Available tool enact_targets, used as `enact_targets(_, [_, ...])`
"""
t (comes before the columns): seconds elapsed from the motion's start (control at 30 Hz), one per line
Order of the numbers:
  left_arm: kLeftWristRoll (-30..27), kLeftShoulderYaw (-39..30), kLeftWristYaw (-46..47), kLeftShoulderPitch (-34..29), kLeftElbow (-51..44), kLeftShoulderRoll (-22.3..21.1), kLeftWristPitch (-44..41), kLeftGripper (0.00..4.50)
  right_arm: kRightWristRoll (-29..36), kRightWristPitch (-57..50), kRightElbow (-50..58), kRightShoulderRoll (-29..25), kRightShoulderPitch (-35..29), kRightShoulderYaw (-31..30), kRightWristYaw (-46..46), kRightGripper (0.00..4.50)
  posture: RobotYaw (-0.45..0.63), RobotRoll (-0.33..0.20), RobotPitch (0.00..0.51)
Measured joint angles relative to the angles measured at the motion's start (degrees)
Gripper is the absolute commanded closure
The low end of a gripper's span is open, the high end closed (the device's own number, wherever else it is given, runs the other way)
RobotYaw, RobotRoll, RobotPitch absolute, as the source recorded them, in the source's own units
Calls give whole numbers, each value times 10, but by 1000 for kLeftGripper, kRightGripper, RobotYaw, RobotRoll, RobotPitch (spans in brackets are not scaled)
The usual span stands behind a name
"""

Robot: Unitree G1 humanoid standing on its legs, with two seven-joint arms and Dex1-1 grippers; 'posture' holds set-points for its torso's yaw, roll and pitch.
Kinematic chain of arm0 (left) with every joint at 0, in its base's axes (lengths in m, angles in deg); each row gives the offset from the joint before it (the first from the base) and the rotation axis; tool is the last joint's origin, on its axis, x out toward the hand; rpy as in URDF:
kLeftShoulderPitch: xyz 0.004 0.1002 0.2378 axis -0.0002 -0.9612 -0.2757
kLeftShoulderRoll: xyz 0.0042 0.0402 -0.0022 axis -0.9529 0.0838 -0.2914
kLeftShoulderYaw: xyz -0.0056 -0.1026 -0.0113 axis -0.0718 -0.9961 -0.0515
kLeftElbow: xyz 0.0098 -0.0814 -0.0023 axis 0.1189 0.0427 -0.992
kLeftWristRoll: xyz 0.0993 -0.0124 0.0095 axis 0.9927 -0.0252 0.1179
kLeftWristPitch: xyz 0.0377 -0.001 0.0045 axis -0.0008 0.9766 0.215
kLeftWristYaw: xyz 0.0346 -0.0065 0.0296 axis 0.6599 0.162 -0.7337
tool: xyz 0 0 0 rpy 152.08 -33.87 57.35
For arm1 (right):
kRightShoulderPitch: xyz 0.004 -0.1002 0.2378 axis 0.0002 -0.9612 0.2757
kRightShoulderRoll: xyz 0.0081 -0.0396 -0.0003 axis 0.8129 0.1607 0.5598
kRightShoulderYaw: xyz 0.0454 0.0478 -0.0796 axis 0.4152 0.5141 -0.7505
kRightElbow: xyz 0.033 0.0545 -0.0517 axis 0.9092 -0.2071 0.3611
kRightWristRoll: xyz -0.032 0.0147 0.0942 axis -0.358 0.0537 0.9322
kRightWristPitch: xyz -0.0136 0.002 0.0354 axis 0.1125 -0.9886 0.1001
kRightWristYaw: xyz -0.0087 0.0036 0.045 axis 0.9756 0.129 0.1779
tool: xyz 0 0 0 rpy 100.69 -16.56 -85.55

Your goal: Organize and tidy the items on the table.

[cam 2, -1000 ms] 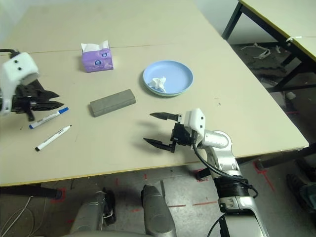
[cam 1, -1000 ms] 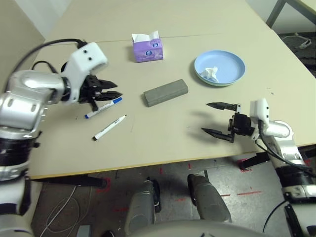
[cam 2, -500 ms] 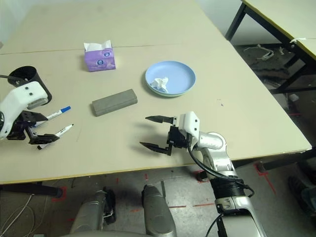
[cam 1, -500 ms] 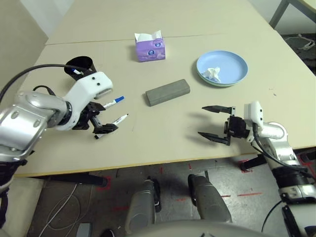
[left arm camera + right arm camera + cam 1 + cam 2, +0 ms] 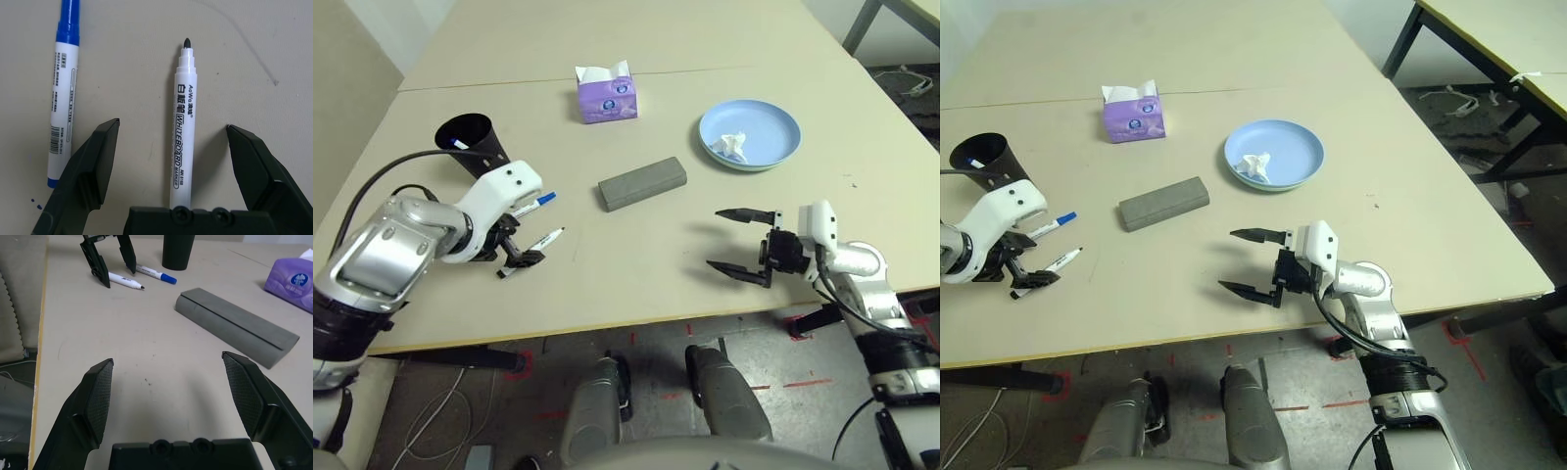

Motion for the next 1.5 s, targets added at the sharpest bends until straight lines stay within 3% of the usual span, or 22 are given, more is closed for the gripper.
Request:
enact_targets(0.4, [32, -13, 39, 4, 49, 73, 57, 52, -1, -16, 22, 1, 0, -3, 5, 0, -141, 0, 186])
enact_targets(0.8, [15, -43, 33, 4, 57, 86, 62, 4105, 4, -47, 66, 1, -23, -4, 11, 0, -140, 0, 189])
enact_targets(1.0, [-22, -103, 13, 25, 55, 76, 62, 4193, 16, -63, 68, 3, -18, 0, 23, 0, -130, 0, 191])
enact_targets(1.2, [-74, -195, -21, 52, 54, 22, 57, 4193, 42, -102, 85, 11, 2, 22, 54, 0, -124, 0, 191])
enact_targets(1.5, [-127, -326, 46, 104, 79, 76, 80, 4193, 42, -106, 84, 12, 2, 25, 52, 0, -108, 0, 192])
